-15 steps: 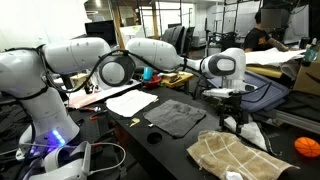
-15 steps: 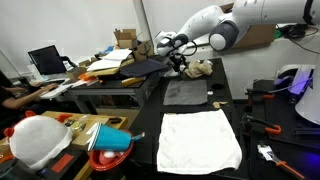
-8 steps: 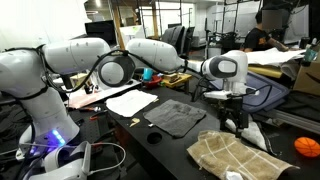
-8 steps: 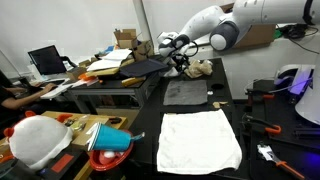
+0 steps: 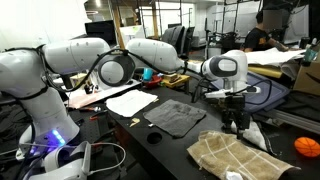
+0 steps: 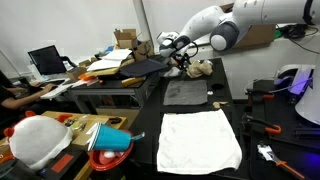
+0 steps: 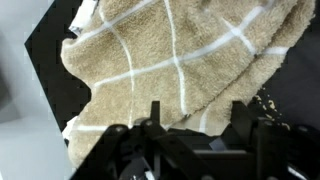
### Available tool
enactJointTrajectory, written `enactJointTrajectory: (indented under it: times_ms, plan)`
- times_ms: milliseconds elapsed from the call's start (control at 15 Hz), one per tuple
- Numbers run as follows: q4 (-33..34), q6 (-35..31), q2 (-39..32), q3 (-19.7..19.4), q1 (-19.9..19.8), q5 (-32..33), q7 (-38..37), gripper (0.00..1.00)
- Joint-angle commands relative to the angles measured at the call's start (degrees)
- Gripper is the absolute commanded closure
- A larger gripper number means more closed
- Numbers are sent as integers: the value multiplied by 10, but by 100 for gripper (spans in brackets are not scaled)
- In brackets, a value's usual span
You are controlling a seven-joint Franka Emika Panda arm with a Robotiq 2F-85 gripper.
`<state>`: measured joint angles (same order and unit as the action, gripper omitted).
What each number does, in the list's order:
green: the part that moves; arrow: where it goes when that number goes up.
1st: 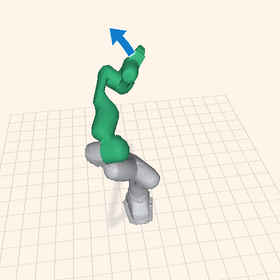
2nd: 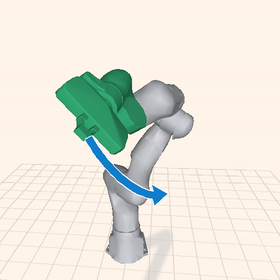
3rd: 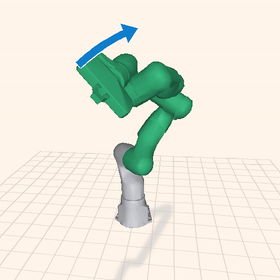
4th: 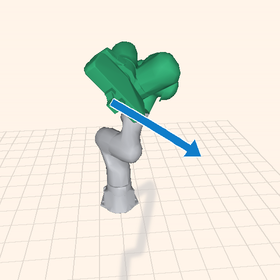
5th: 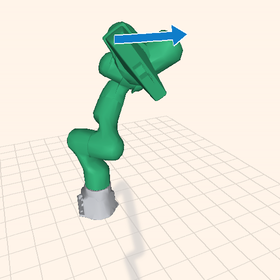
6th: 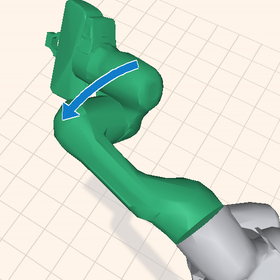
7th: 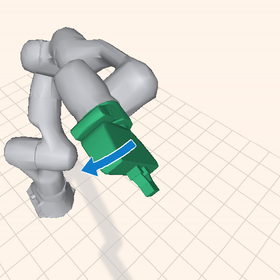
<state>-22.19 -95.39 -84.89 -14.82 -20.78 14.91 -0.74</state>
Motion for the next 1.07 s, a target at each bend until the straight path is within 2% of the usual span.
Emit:
enactJointTrajectory:
  times_ms: [0, 333, 400, 933, 1000]
  plan:
    - [-3, -13, 0, -11, 7, 14, -27, 58]
    - [-1, -30, 0, -9, 5, 14, -26, 95]
    - [0, -34, 0, -8, 5, 13, -25, 99]
    - [14, -54, 0, -2, 1, 2, -18, 99]
    - [12, -58, 1, -1, 1, 0, -19, 74]
